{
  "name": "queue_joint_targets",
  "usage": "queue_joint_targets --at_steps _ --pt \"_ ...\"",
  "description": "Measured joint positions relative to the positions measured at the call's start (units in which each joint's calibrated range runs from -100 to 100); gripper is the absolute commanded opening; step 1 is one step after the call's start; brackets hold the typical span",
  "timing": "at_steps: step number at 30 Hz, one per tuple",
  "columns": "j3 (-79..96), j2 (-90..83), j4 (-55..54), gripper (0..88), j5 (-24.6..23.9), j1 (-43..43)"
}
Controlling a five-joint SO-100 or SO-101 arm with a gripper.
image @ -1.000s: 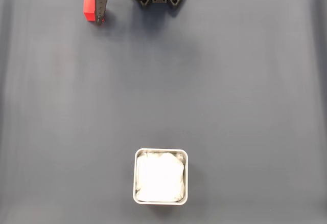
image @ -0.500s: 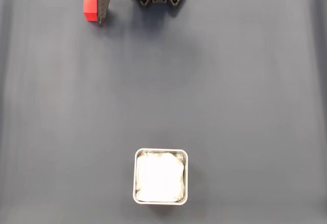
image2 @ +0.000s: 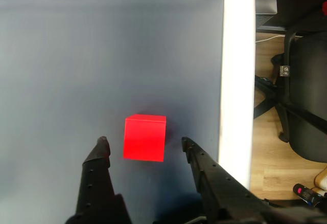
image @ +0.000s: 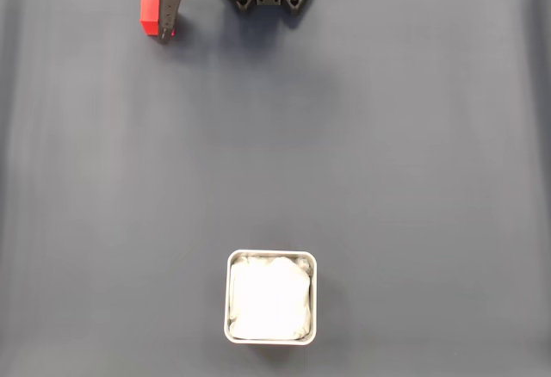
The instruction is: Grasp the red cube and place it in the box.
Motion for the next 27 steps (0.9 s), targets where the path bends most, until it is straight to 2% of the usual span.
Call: queue_joint_targets --at_steps 11,27 --pt "0.36 0.0 -0.88 19.8 -0.1 0.0" --pt "0.36 -0.43 -0.88 14.4 0.39 0.07"
